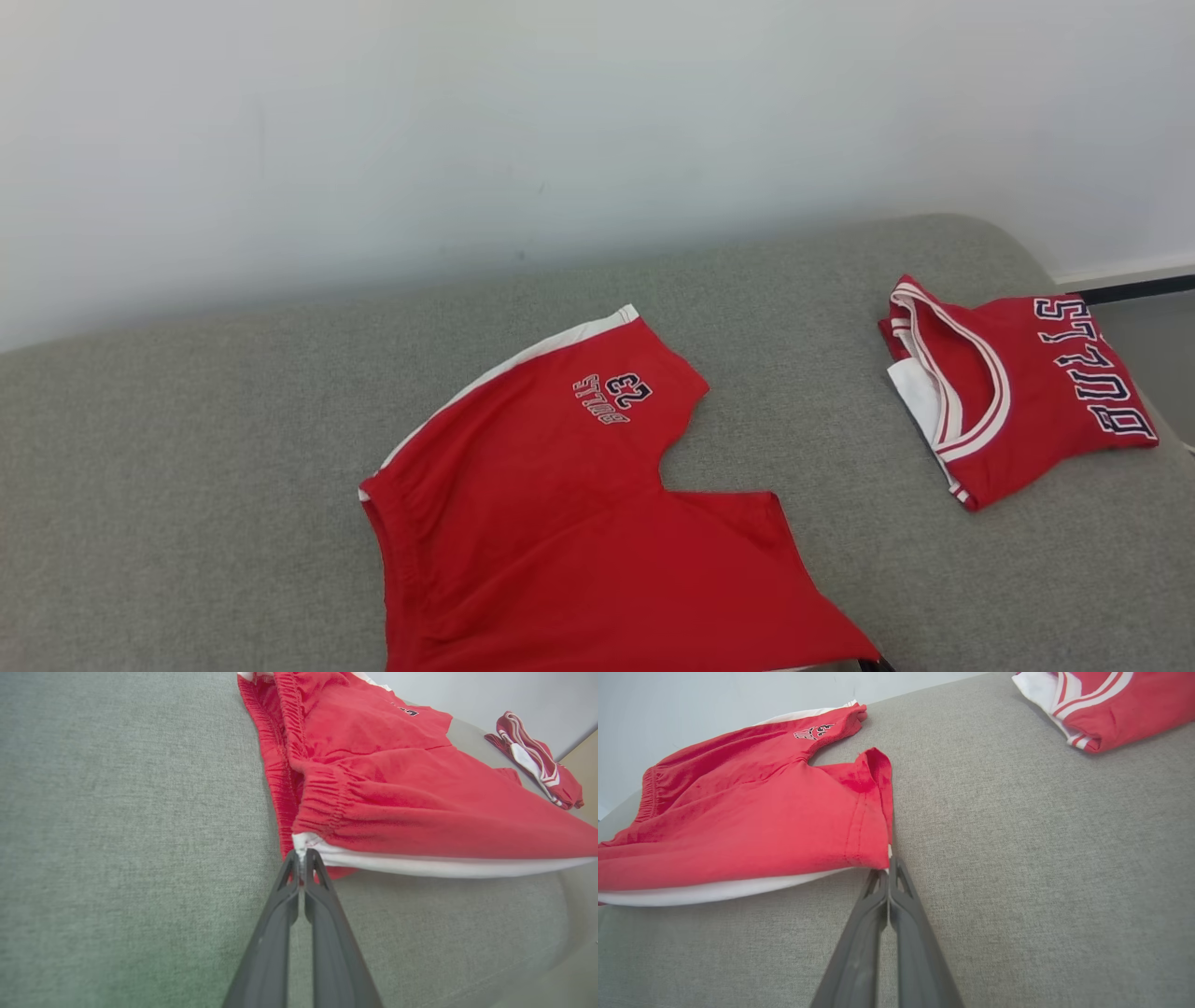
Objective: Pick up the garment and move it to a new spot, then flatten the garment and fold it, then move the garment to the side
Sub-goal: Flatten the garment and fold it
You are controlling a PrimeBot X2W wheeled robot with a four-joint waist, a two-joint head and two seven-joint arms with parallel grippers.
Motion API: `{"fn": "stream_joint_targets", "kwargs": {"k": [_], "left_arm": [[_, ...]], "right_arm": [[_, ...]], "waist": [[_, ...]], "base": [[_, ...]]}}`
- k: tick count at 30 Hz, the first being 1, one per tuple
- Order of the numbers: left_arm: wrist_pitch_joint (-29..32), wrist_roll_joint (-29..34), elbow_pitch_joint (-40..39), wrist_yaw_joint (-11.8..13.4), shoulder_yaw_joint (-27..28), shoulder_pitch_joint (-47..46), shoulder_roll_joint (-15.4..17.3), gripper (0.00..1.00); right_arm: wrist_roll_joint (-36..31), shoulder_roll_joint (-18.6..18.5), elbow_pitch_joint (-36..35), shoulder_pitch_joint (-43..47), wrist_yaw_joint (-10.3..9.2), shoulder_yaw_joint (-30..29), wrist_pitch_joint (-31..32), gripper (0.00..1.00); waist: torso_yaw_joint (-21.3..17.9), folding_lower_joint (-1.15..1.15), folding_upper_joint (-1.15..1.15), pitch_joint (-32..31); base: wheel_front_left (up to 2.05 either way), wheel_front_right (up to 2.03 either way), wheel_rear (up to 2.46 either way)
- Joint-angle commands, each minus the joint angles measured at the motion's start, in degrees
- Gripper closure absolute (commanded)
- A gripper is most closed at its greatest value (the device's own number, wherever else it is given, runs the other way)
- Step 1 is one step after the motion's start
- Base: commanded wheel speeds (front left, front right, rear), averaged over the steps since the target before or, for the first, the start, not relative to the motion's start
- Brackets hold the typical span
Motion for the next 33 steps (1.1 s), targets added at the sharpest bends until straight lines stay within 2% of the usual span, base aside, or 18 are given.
{"fn": "stream_joint_targets", "kwargs": {"k": [1,11,17,22,29,33], "left_arm": [[0.1,-0.3,-0.4,0.2,-0.1,1.6,-0.1,1.0],[0.0,-0.2,-2.6,0.2,1.8,7.0,-1.1,1.0],[0.0,1.7,-7.3,0.1,3.1,5.7,-1.2,1.0],[0.0,2.5,-11.1,0.2,5.6,2.5,-1.4,1.0],[0.0,4.2,-11.3,0.2,5.5,-4.6,-1.9,1.0],[0.0,6.1,-10.5,0.1,7.5,-9.3,-3.9,1.0]], "right_arm": [[-0.4,0.0,0.1,1.0,-0.19,0.0,0.0,1.0],[-0.4,0.7,0.6,3.9,-0.19,-0.6,0.0,1.0],[-1.5,1.8,-1.2,1.0,-0.19,-3.2,0.0,1.0],[-0.9,1.3,-2.9,-3.4,-0.19,-5.1,0.0,1.0],[-1.6,2.5,-0.2,-14.2,-0.19,-5.8,0.0,1.0],[-2.6,3.1,2.0,-21.2,-0.19,-5.5,0.0,1.0]], "waist": [[-1.4,0.01,0.01,-2.3],[-1.8,0.01,0.01,-4.3],[-0.7,0.01,0.01,-2.6],[0.6,0.01,0.01,-0.2],[3.4,0.01,0.01,4.7],[5.4,0.01,0.01,9.0]], "base": [[0.0,0.0,0.0],[0.0,0.0,0.0],[0.0,0.0,0.0],[0.0,0.0,0.0],[0.0,0.0,0.0],[0.0,0.0,0.0]]}}
